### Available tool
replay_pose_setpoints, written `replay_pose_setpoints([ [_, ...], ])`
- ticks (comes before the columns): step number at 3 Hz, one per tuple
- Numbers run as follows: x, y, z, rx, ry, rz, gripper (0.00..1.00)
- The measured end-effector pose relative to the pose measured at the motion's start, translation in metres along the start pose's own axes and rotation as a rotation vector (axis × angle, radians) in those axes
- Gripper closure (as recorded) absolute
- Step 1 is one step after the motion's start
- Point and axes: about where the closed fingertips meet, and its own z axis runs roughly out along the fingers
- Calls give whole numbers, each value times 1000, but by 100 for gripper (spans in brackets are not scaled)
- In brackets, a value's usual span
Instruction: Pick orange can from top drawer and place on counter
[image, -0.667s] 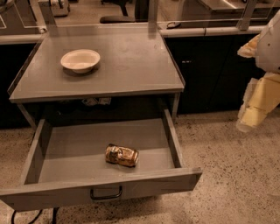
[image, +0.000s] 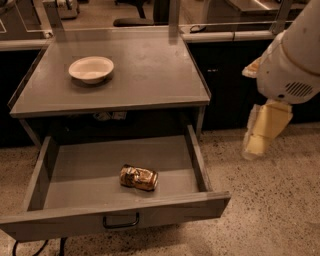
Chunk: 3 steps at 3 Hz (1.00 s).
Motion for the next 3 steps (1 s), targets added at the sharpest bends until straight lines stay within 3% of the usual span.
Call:
replay_pose_setpoints([
  [1, -34, 3, 58, -64, -63, -76, 0],
  [2, -59, 3, 122, -145, -91, -102, 0],
  [3, -59, 3, 122, -145, -91, -101, 0],
])
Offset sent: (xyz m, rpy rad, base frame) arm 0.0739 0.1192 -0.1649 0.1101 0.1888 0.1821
